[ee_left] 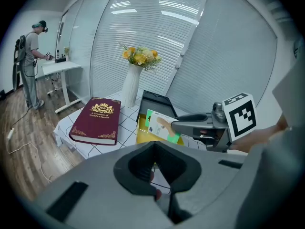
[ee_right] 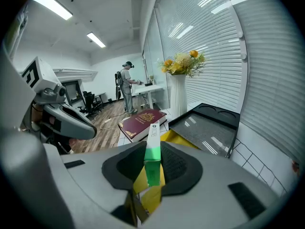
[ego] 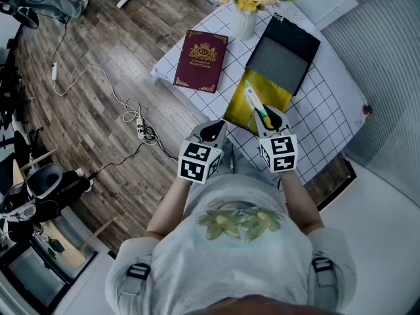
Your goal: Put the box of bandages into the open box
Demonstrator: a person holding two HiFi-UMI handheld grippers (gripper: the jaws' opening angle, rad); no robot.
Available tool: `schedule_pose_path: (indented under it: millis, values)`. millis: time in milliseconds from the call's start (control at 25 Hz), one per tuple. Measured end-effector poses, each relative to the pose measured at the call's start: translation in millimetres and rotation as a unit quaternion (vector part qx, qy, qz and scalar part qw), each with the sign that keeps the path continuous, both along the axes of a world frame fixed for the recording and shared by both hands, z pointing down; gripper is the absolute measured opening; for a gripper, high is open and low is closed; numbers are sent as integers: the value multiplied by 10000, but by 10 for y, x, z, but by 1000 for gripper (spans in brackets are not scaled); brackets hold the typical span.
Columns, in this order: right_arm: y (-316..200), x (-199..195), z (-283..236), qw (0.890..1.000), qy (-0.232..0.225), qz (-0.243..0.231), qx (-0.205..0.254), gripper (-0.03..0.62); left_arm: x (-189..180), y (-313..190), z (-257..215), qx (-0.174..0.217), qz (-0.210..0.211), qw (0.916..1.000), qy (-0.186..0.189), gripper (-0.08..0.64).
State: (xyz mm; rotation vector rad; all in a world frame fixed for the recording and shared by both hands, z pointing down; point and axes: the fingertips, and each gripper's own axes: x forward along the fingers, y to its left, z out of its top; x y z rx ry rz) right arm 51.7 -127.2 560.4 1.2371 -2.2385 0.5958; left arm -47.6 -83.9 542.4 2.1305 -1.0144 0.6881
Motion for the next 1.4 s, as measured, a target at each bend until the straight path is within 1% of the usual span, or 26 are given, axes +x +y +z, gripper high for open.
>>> schedule_pose_path:
  millis: [840,1400]
  values:
    - [-12,8,201,9998,99,-16,-170,89,-31,11,38,-54,-72,10000,-26,6]
    - [-19,-15,304,9995,139,-135,-266,89,-45,19,54,-87,-93,9999,-56,6]
